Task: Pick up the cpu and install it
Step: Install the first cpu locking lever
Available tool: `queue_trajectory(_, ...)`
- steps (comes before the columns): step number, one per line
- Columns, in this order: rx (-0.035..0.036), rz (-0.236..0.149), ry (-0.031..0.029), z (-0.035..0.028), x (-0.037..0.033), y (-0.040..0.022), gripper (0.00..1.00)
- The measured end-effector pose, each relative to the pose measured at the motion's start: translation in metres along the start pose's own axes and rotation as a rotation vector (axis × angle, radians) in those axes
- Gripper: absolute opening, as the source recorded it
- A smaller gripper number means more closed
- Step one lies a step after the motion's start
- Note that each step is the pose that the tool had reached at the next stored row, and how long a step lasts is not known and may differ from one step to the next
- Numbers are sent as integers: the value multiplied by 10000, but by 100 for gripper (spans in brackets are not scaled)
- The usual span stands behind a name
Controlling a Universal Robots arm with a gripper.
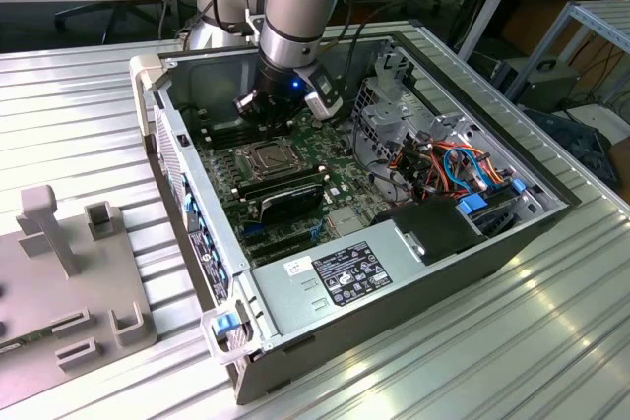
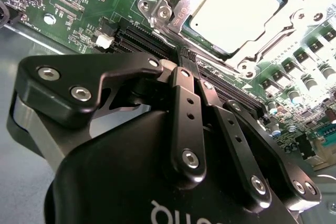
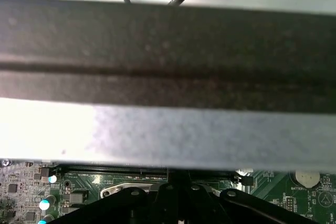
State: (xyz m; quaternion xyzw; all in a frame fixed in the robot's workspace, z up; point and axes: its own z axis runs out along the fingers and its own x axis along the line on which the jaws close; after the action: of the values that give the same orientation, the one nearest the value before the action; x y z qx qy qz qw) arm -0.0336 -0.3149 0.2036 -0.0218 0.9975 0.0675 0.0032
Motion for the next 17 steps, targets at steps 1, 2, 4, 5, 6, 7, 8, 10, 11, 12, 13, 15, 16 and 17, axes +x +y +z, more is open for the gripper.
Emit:
queue_trajectory(1,-1,-1,0,0,-2,-4,11)
queue_trajectory(2,0,0,-1,0,-3,-6,11)
queue_trajectory(4,0,1,-1,0,-5,-8,11)
queue_trajectory(5,0,1,-1,0,-5,-9,11)
queue_trajectory(6,0,0,-1,0,-5,-10,11)
queue_trajectory(7,0,1,-1,1,-5,-11,11)
queue_trajectory(8,1,1,-1,2,-5,-12,11)
queue_trajectory(10,3,1,0,4,-5,-14,11)
queue_trajectory(11,5,1,1,5,-5,-15,11)
queue_trajectory(12,5,1,1,8,-5,-15,11)
queue_trajectory(13,4,1,1,11,-5,-15,11)
queue_trajectory(15,0,0,-3,16,-6,-15,11)
queue_trajectory(16,-15,-1,-5,22,-7,-14,11)
queue_trajectory(17,-3,0,-3,22,-6,-15,11)
